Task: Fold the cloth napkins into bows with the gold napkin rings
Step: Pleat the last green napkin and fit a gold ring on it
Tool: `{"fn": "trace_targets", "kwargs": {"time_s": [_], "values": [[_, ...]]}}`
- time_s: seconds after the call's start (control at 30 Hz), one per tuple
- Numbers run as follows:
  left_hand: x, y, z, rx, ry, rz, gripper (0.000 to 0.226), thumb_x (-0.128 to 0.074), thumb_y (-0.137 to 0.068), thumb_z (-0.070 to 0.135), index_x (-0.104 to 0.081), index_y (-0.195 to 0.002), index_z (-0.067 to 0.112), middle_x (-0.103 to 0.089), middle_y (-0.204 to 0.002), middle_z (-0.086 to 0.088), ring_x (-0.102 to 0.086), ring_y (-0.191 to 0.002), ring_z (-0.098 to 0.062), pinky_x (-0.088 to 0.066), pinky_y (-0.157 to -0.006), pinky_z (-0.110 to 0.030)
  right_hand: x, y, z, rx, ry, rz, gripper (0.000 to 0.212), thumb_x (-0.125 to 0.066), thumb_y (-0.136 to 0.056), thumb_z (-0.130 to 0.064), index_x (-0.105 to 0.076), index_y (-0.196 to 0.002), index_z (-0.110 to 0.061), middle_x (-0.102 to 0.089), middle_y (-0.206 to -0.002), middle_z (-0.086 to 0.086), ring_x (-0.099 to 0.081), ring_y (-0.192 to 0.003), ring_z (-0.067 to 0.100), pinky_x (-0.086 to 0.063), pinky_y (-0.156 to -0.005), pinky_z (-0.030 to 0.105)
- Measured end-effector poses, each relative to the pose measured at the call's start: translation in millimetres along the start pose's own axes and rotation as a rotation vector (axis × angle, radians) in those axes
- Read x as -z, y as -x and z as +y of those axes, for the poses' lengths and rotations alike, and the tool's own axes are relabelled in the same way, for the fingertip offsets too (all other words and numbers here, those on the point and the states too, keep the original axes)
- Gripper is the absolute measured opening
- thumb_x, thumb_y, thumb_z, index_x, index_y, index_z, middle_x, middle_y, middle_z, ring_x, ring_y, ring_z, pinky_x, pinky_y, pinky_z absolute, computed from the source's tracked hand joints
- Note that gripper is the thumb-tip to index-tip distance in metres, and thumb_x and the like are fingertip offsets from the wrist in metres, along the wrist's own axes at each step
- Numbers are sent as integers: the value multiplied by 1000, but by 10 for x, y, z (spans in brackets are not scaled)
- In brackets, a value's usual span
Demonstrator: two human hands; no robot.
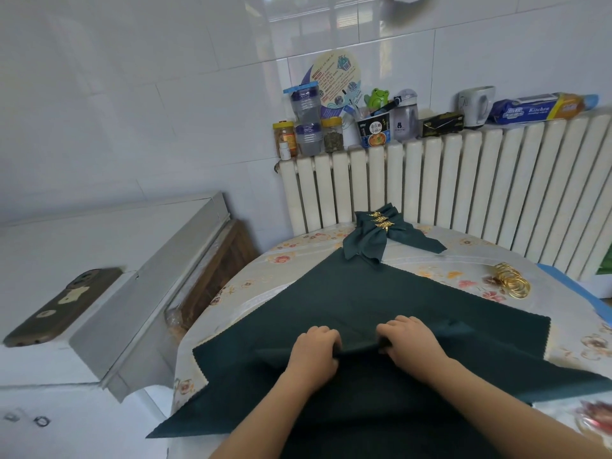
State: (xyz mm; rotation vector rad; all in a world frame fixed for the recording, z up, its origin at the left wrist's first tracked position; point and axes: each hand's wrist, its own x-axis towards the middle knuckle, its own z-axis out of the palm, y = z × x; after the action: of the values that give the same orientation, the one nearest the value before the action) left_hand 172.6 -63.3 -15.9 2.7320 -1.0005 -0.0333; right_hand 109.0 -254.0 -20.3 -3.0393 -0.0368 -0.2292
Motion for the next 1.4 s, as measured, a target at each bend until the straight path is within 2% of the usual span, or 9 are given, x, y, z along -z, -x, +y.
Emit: {"fn": "trace_targets", "kwargs": {"time_s": [0.2,0.37,0.57,0.63,0.73,0.87,1.03,1.23,1.4], "values": [[114,67,-66,100,225,-194,17,-66,-83,33,-68,-96,23,-56,-100,10,-54,-93,-8,-48,-85,-26,99,117,64,-10,-139,-140,25,-59,-87,-43,-66,-106,-28,-63,-111,-10,-53,-108,11,-42,-91,25],[119,75,-7,247,344,-187,29,-60,-88,41,-72,-82,15,-56,-63,9,-48,-58,-4,-39,-55,-21,85,149,28,-110,-226,-184,28,-55,-88,-50,-56,-72,-27,-56,-92,-9,-55,-87,11,-46,-73,26],[98,-86,80,336,275,-226,14,-78,-74,27,-75,-85,19,-70,-95,-1,-63,-94,-15,-51,-84,-29,62,12,-112,-198,-141,-206,26,-67,-82,-38,-46,-67,-32,-50,-106,-6,-45,-110,16,-38,-89,29],[114,-144,139,306,107,-263,20,-75,-78,29,-72,-94,19,-64,-110,-4,-56,-108,-21,-47,-91,-33,36,-48,-144,-199,-61,-224,14,-64,-83,-37,-56,-88,-26,-48,-114,-3,-42,-116,19,-34,-95,31],[100,-180,179,254,-78,-245,36,-70,-81,34,-58,-112,19,-50,-124,-5,-41,-120,-24,-34,-99,-37,-15,-76,-125,-241,-44,-237,41,-64,-83,-38,-47,-116,-21,-45,-125,0,-39,-121,21,-31,-100,34],[85,-207,136,294,-39,-272,47,-69,-81,37,-48,-121,22,-51,-127,-3,-41,-122,-24,-29,-100,-39,-10,-95,-84,-253,-42,-270,46,-62,-84,-41,-43,-124,-26,-47,-129,-2,-38,-124,21,-28,-102,36],[115,-107,187,223,-98,-255,37,-64,-86,34,-57,-120,24,-51,-127,-4,-44,-120,-24,-33,-99,-36,12,-6,-180,-198,31,-202,34,-56,-89,-38,-52,-120,-26,-47,-124,-1,-39,-119,20,-28,-100,32],[113,218,259,99,-52,10,12,-56,-87,25,-56,-96,17,-61,-105,-2,-54,-100,-23,-36,-78,-31,56,274,-214,-102,46,18,7,-47,-92,-29,-42,-92,-25,-64,-102,-5,-56,-98,18,-32,-78,29],[112,515,253,-2,-26,0,13,-55,-84,23,-57,-96,18,-61,-102,2,-54,-97,-19,-38,-81,-28,150,502,-142,-45,-144,-109,19,-54,-91,-38,-39,-90,-27,-59,-87,-5,-56,-87,19,-34,-66,29]]}}
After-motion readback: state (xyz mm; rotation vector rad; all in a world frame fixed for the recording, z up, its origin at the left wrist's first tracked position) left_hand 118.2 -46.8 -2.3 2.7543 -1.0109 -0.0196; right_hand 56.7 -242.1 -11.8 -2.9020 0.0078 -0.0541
